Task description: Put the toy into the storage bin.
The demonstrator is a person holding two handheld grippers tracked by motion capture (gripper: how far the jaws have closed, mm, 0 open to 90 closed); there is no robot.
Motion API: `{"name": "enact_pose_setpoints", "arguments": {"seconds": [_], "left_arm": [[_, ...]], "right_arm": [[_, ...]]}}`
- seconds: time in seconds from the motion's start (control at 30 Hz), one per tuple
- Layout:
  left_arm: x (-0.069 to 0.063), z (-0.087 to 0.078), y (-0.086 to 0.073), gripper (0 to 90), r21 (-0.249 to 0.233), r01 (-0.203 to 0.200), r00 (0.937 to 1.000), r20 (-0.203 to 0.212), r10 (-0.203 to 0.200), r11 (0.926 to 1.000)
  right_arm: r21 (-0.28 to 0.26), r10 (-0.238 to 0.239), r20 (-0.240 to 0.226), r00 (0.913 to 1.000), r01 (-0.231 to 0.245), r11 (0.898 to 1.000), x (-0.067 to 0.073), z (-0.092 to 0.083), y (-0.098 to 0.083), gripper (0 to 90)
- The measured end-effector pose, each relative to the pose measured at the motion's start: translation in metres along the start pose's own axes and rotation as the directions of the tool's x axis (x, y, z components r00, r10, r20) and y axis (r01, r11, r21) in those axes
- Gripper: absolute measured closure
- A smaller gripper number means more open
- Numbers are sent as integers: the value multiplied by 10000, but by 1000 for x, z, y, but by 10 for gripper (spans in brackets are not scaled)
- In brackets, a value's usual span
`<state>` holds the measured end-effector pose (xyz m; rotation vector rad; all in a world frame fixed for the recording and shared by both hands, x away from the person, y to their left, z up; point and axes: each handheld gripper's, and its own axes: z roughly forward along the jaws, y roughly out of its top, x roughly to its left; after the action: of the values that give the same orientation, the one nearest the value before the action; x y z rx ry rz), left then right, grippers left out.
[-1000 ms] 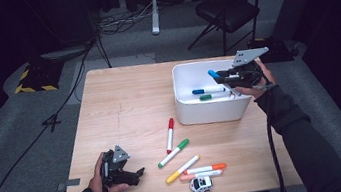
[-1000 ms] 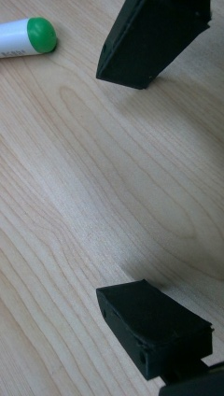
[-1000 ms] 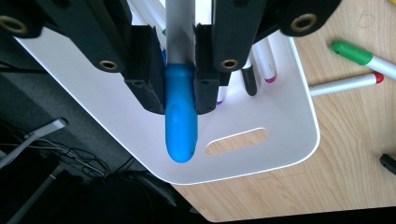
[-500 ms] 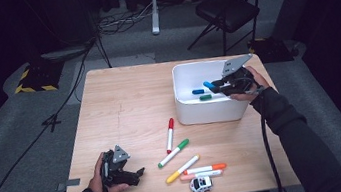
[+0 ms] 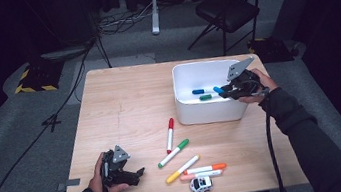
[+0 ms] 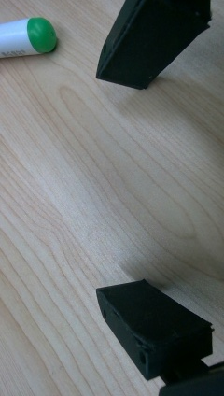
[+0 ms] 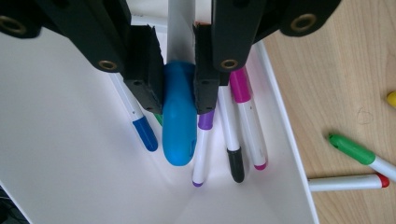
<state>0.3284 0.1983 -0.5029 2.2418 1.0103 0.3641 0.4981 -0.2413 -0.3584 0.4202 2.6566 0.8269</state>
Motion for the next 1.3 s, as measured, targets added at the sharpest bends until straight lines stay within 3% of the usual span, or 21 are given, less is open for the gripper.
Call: {"name": "enact_pose_setpoints", "arguments": {"seconds": [0.2,0.3,0.47,0.63,0.87,1.0,1.1,1.2,1.3], "left_arm": [[0,0,0,13,1,-1,10000,0,1,10000],[0,0,0,13,0,0,10000,-1,0,10000],[0,0,0,13,-2,1,10000,-3,-1,10000],[0,0,0,13,-4,-3,10000,-3,3,10000],[0,0,0,13,-2,-11,10000,-21,11,10000],[0,0,0,13,-6,-14,10000,-22,14,10000],[0,0,0,13,-2,-12,10000,-21,12,10000],[0,0,0,13,-4,-14,10000,-23,14,10000],[0,0,0,13,-6,-11,10000,-22,11,10000]], "right_arm": [[-155,179,19,9998,-178,9997,-1,-1,-1,724],[-508,486,27,9988,-484,9975,0,-4,-2,671],[-1054,436,-41,9990,-438,9935,2,-10,-4,649],[-2157,675,-80,9977,-677,9741,11,-26,-8,611],[-3533,366,-607,9975,-558,9339,39,-48,-21,560],[-3851,55,-765,9971,-346,9222,61,-52,-34,534],[-4023,72,-1097,9939,-510,9141,74,-49,-44,536],[-4043,-134,-1547,9879,-510,9132,90,-40,-54,543],[-3818,-333,-2084,9775,-500,9229,105,-25,-62,566]]}}
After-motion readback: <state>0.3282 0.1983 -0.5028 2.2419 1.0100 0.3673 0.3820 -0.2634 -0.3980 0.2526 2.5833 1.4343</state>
